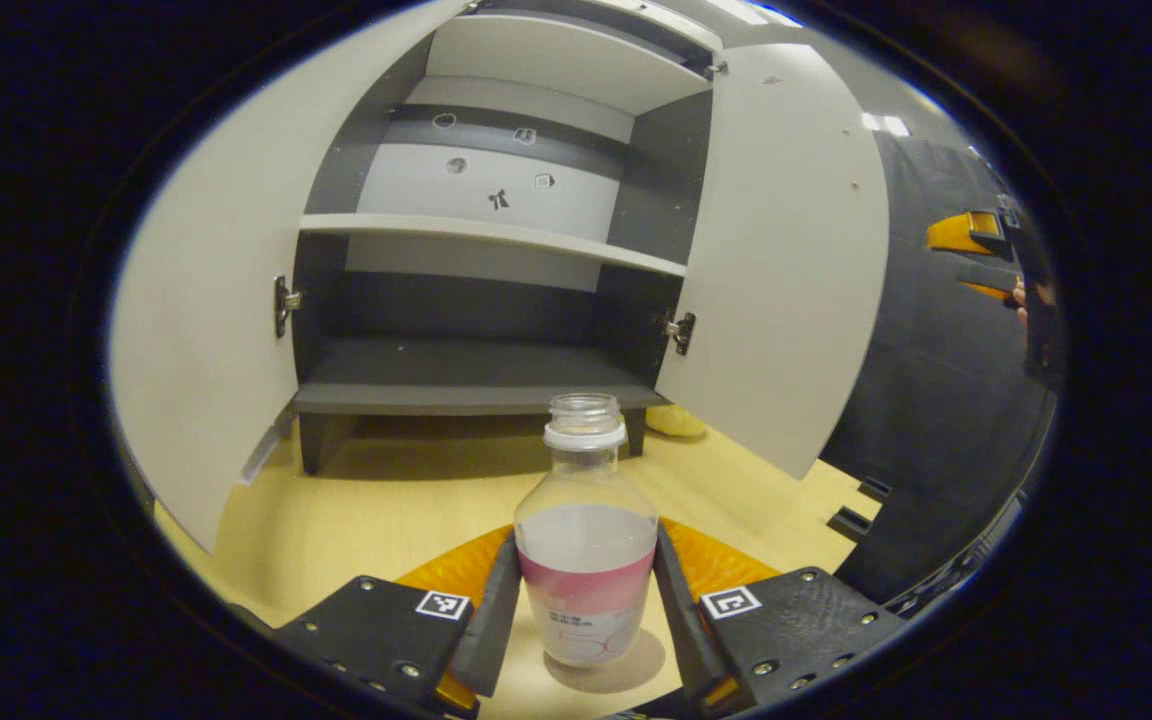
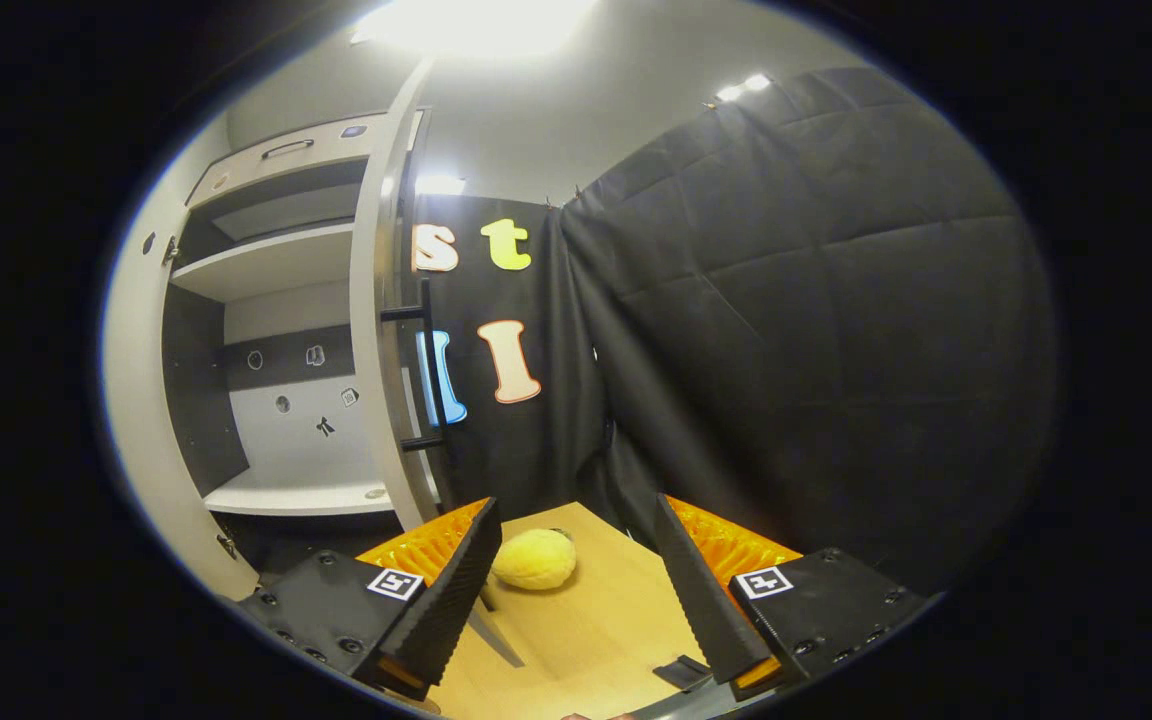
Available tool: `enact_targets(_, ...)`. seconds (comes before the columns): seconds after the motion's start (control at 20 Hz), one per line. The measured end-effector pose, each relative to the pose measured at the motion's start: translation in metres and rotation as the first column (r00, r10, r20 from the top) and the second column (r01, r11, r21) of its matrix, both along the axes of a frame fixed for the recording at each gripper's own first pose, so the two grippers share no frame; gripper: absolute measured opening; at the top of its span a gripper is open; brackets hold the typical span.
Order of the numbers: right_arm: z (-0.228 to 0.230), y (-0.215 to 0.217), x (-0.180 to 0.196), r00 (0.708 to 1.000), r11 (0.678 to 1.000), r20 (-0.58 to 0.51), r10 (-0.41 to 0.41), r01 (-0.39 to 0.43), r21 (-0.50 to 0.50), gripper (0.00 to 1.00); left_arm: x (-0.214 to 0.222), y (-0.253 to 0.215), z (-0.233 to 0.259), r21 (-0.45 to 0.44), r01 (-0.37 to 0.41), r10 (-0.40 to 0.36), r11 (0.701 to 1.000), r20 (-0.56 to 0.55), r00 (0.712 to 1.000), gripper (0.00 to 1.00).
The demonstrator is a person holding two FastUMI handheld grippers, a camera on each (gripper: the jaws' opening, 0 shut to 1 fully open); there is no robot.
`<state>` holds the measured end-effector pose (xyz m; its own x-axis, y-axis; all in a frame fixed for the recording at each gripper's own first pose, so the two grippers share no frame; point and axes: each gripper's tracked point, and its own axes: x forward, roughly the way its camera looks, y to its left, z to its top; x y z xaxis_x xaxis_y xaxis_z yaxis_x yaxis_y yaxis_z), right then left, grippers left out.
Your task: Grasp the bottle in the cabinet with the left hand and place it on the coaster, then close the right door with the right hand and the left door with the left hand.
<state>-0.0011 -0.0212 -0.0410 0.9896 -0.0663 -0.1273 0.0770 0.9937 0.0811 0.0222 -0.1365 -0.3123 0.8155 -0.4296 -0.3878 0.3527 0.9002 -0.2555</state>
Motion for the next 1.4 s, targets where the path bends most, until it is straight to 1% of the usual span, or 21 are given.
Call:
enact_targets(0.2,-0.001,0.007,-0.005,1.000,1.000,-0.012,0.004,-0.004,-0.019,0.97,-0.005,-0.009,-0.016,0.008,0.008,-0.008,1.000,0.000,1.000,0.69)
enact_targets(0.45,-0.005,0.018,-0.008,0.999,1.000,-0.033,0.010,-0.011,-0.010,0.98,-0.019,-0.021,-0.029,0.065,0.067,-0.068,0.996,0.020,0.997,0.71)
enact_targets(0.5,-0.003,0.021,-0.007,0.999,1.000,-0.032,0.012,-0.012,-0.001,0.95,-0.022,-0.021,-0.031,0.077,0.074,-0.075,0.994,0.017,0.997,0.71)
enact_targets(0.55,-0.002,0.023,-0.007,0.999,1.000,-0.031,0.013,-0.013,0.005,0.95,-0.024,-0.022,-0.030,0.079,0.074,-0.076,0.994,0.018,0.997,0.76)
enact_targets(0.6,-0.004,0.025,-0.007,0.999,1.000,-0.035,0.012,-0.012,0.005,0.98,-0.027,-0.022,-0.030,0.078,0.071,-0.072,0.994,0.013,0.997,0.71)
enact_targets(0.65,-0.005,0.026,-0.006,0.999,1.000,-0.043,0.012,-0.012,0.003,0.97,-0.032,-0.021,-0.031,0.070,0.067,-0.067,0.995,0.005,0.998,0.76)
enact_targets(0.7,-0.008,0.027,-0.005,0.999,1.000,-0.052,0.013,-0.013,0.003,0.97,-0.038,-0.022,-0.032,0.062,0.066,-0.066,0.996,-0.006,0.998,0.71)
enact_targets(0.85,-0.012,0.030,-0.005,0.996,0.998,-0.092,0.014,-0.009,0.054,0.98,-0.044,-0.021,-0.037,0.061,0.058,-0.056,0.996,-0.025,0.998,0.73)
enact_targets(0.9,-0.013,0.029,-0.006,0.995,0.998,-0.100,0.014,-0.007,0.068,0.98,-0.047,-0.023,-0.039,0.053,0.060,-0.058,0.997,-0.039,0.998,0.83)
enact_targets(0.95,-0.013,0.026,-0.005,0.994,0.997,-0.107,0.007,0.001,0.071,0.98,-0.047,-0.023,-0.040,0.054,0.054,-0.052,0.997,-0.047,0.998,0.90)
enact_targets(1.05,-0.014,0.014,-0.003,0.993,0.998,-0.114,-0.023,0.029,0.056,0.97,-0.045,-0.020,-0.040,0.073,0.048,-0.044,0.996,-0.048,0.998,0.87)
enact_targets(1.1,-0.016,0.008,-0.001,0.993,0.998,-0.114,-0.034,0.041,0.055,0.97,-0.047,-0.021,-0.039,0.081,0.056,-0.052,0.995,-0.048,0.997,0.94)
enact_targets(1.15,-0.017,0.003,0.003,0.992,0.997,-0.116,-0.040,0.048,0.067,0.97,-0.050,-0.023,-0.036,0.084,0.077,-0.073,0.994,-0.050,0.996,0.87)
enact_targets(1.3,-0.027,-0.005,0.024,0.989,0.988,-0.141,-0.042,0.062,0.140,0.98,-0.059,-0.022,-0.022,0.105,0.141,-0.135,0.984,-0.062,0.989,0.87)
enact_targets(1.35,-0.030,-0.009,0.032,0.987,0.986,-0.155,-0.044,0.068,0.155,0.98,-0.062,-0.021,-0.013,0.108,0.158,-0.151,0.982,-0.069,0.986,0.94)
enact_targets(1.4,-0.033,-0.015,0.041,0.985,0.983,-0.168,-0.046,0.075,0.170,0.95,-0.067,-0.019,-0.002,0.111,0.165,-0.157,0.980,-0.075,0.985,0.87)
